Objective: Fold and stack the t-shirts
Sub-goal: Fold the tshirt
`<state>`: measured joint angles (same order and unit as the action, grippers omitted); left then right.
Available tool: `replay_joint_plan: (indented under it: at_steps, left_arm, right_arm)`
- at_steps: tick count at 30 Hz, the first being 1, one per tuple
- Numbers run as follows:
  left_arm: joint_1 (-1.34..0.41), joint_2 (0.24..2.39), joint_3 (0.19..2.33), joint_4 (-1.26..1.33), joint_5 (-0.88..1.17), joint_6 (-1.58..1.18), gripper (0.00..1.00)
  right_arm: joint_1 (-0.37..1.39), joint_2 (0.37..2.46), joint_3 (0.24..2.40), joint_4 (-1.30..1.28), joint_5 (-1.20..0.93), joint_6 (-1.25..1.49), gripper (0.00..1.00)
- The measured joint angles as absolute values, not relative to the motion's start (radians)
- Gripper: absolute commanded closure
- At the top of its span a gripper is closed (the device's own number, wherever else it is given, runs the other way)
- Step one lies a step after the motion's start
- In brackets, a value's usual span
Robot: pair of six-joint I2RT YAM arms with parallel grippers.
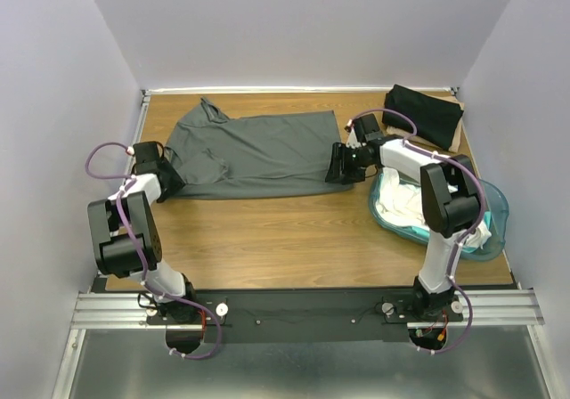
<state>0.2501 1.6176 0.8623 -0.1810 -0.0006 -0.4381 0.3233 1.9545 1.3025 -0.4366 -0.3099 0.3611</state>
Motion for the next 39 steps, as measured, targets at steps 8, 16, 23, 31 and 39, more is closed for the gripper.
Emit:
replay_joint_plan:
  at_steps: [8,16,23,31,39]
  left_arm:
    - [0.281,1.528,0.811,-0.244,0.001,-0.437,0.46]
    - [0.231,1.398,0.925,-0.302,0.009,-0.449,0.46]
    - [0.017,1.48,1.021,-0.19,0.08,-0.494,0.46]
    - [0.01,1.694,1.019,-0.115,0.17,-0.533,0.46]
    - [0.014,1.813,1.019,-0.035,0.252,-0.533,0.46]
  right_arm:
    - [0.324,1.909,1.244,-0.431,-0.299,0.392,0.31]
    - [0.324,1.888,1.293,-0.517,-0.3,0.388,0.28]
    - [0.326,1.89,1.454,-0.511,-0.331,0.351,0.28]
    - [0.328,1.98,1.455,-0.395,-0.393,0.339,0.28]
    - [0.328,2.011,1.377,-0.359,-0.394,0.334,0.28]
